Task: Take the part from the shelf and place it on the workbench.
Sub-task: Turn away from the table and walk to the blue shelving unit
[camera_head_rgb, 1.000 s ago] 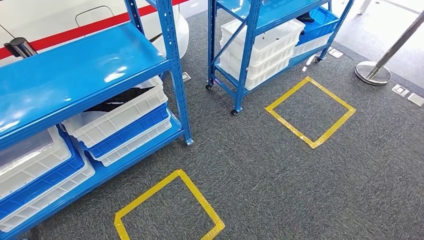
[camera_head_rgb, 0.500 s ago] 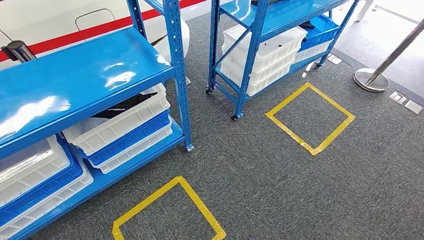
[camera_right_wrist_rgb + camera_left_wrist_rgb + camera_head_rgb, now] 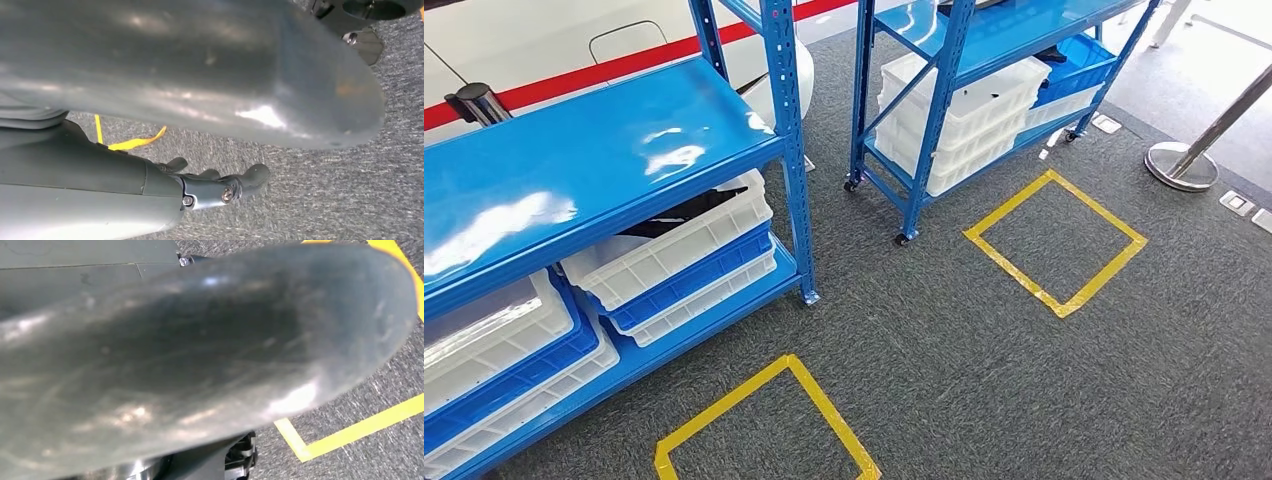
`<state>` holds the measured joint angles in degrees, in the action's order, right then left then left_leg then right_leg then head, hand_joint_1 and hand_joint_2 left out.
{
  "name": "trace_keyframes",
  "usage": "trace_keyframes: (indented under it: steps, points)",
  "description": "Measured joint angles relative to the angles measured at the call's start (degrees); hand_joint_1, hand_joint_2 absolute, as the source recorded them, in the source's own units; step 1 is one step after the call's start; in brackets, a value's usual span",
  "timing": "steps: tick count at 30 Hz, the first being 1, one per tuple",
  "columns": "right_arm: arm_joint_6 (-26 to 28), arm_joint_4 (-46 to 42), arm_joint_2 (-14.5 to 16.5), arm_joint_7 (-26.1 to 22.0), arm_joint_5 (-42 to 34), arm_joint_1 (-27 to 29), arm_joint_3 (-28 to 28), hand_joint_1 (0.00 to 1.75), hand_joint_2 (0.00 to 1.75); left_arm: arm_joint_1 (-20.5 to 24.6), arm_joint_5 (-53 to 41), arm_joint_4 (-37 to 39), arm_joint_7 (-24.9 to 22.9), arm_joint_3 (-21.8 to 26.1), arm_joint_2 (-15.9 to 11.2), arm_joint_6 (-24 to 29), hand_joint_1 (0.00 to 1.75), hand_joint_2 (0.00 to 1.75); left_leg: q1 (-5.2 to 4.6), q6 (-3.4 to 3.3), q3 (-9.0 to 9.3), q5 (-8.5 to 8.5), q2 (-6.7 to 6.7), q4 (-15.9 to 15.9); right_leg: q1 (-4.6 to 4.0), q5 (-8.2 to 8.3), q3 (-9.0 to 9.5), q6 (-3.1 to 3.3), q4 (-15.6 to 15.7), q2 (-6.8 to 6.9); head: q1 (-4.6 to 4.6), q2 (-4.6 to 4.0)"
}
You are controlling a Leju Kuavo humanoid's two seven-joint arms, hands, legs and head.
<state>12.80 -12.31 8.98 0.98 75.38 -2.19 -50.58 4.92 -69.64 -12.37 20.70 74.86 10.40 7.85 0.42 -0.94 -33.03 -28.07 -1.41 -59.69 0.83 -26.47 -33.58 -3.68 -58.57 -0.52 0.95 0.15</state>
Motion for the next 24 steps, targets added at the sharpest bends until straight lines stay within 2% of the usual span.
trace_keyframes:
  steps: [1, 3, 4, 6, 8, 9, 10, 11, 12, 14, 16, 19, 20, 21, 23, 24]
  points:
    - [0.0, 0.0, 0.0, 0.0, 0.0, 0.0, 0.0, 0.00, 0.00, 0.0, 0.0, 0.0, 0.0, 0.0, 0.0, 0.0, 0.00, 0.00, -0.05, 0.38, 0.07, -0.01, -0.05, 0.2, -0.19, 0.05, 0.07, 0.52, 0.1, -0.01, 0.03, 0.00]
    - [0.1, 0.0, 0.0, 0.1, 0.1, 0.0, 0.0, 0.00, 0.00, 0.0, 0.0, 0.0, 0.0, 0.0, 0.0, 0.1, 0.00, 0.00, 0.15, 1.11, 0.18, -0.07, 0.08, 0.2, 0.02, 0.35, 0.32, 1.47, 0.4, 0.06, 0.04, 0.00]
    - [0.1, 0.0, 0.0, 0.1, 0.1, 0.0, 0.0, 0.00, 0.00, -0.1, 0.0, 0.0, 0.0, 0.0, 0.0, 0.1, 0.00, 0.00, 0.24, 1.40, -0.03, -0.66, 0.32, -0.5, 0.21, 0.46, 0.49, 1.93, 0.6, 0.12, 0.09, 0.00]
    - [0.1, 0.0, 0.1, 0.1, 0.2, 0.0, 0.0, 0.00, 0.00, -0.1, 0.0, 0.0, 0.0, 0.0, 0.0, 0.2, 0.00, 0.00, 0.31, 1.79, -2.11, -3.69, 0.81, -5.6, 0.46, 0.47, 0.89, 2.74, 0.9, 0.36, 0.19, 0.00]
    - [0.2, 0.0, 0.1, 0.1, 0.3, 0.0, 0.0, 0.00, 0.00, -0.1, 0.0, 0.0, 0.0, 0.0, 0.0, 0.2, 0.00, 0.00, 0.34, 2.07, -5.63, -7.06, 0.94, -12.8, 0.29, 0.27, 1.12, 3.19, 0.9, 0.61, 0.20, 0.00]
    - [0.2, 0.0, 0.1, 0.1, 0.3, 0.0, 0.0, 0.00, 0.00, -0.1, 0.0, 0.0, 0.0, 0.0, 0.0, 0.2, 0.00, 0.00, 0.37, 2.17, -6.79, -7.55, 0.97, -15.0, 0.23, 0.18, 1.23, 3.28, 0.9, 0.70, 0.19, 0.00]
    - [0.2, 0.0, 0.1, 0.1, 0.3, 0.0, 0.0, 0.00, 0.00, -0.1, 0.0, 0.0, 0.0, 0.0, 0.0, 0.2, 0.00, 0.00, 0.42, 2.24, -7.05, -6.95, 1.05, -15.2, 0.20, 0.10, 1.37, 3.34, 0.8, 0.74, 0.20, 0.00]
    - [0.2, 0.0, 0.1, 0.1, 0.3, 0.0, 0.0, 0.00, 0.00, -0.1, 0.0, 0.0, -0.1, 0.0, 0.0, 0.3, 0.00, 0.00, 0.51, 2.27, -6.14, -5.24, 1.18, -13.2, 0.20, -0.03, 1.59, 3.31, 0.8, 0.76, 0.20, 0.00]
    - [0.2, 0.0, 0.2, 0.1, 0.3, 0.0, 0.0, 0.00, 0.00, -0.2, 0.0, 0.0, -0.1, 0.0, 0.0, 0.4, 0.00, 0.00, 0.62, 2.27, -4.40, -3.01, 1.44, -9.6, 0.22, -0.20, 1.86, 3.19, 0.8, 0.77, 0.21, 0.00]
    - [0.2, 0.0, 0.2, 0.1, 0.3, 0.0, 0.0, 0.00, 0.00, -0.1, 0.0, 0.0, -0.2, 0.0, 0.0, 0.6, 0.00, 0.00, 0.60, 2.13, -1.02, -0.10, 2.03, -2.6, -0.08, -0.69, 2.27, 2.61, 0.5, 0.84, 0.23, 0.00]
    - [0.2, 0.0, 0.1, 0.2, 0.3, 0.0, 0.0, 0.00, 0.00, 0.1, 0.0, 0.0, -0.3, 0.0, 0.0, 0.8, 0.00, 0.00, 0.31, 1.67, -0.07, 0.21, 2.03, -0.3, -0.37, -0.91, 2.36, 2.09, 0.4, 1.05, 0.21, 0.00]
    - [0.2, 0.0, 0.1, 0.2, 0.4, 0.0, 0.0, 0.00, 0.00, 0.1, 0.0, 0.0, -0.3, 0.0, 0.1, 0.9, 0.00, 0.00, 0.34, 0.65, -0.18, 0.54, 1.37, 0.0, -0.14, -1.29, 2.06, 1.48, 0.1, 1.36, 0.19, 0.00]
    - [0.2, 0.0, 0.1, 0.2, 0.4, 0.0, 0.0, 0.00, 0.00, 0.1, 0.0, 0.0, -0.3, 0.0, 0.1, 0.9, 0.00, 0.00, 0.48, 0.27, -0.19, 0.67, 1.21, 0.1, -0.10, -2.03, 1.41, 1.37, -1.2, 1.33, 0.12, 0.00]
    - [0.2, 0.0, 0.1, 0.2, 0.4, -0.1, 0.0, 0.00, 0.00, 0.2, 0.0, 0.0, -0.3, 0.0, 0.1, 0.9, 0.00, 0.00, 0.62, -0.06, -0.22, 0.77, 1.04, 0.2, -0.05, -3.31, 0.07, 1.41, -3.8, 1.23, 0.04, 0.00]
    - [0.2, 0.0, 0.1, 0.2, 0.4, -0.1, 0.0, 0.00, 0.00, 0.2, 0.0, 0.0, -0.3, 0.0, 0.1, 0.9, 0.00, 0.00, 0.61, -0.37, -0.40, 0.80, 0.67, 0.2, -0.02, -6.33, -3.84, 1.68, -11.6, 1.04, -0.06, 0.00]
    - [0.2, 0.0, 0.1, 0.2, 0.4, -0.1, 0.0, 0.00, 0.00, 0.2, 0.0, 0.0, -0.3, 0.0, 0.1, 0.9, 0.00, 0.00, 0.60, -0.40, -0.46, 0.81, 0.43, 0.2, -0.01, -7.28, -5.59, 1.64, -14.8, 0.98, -0.05, 0.00]
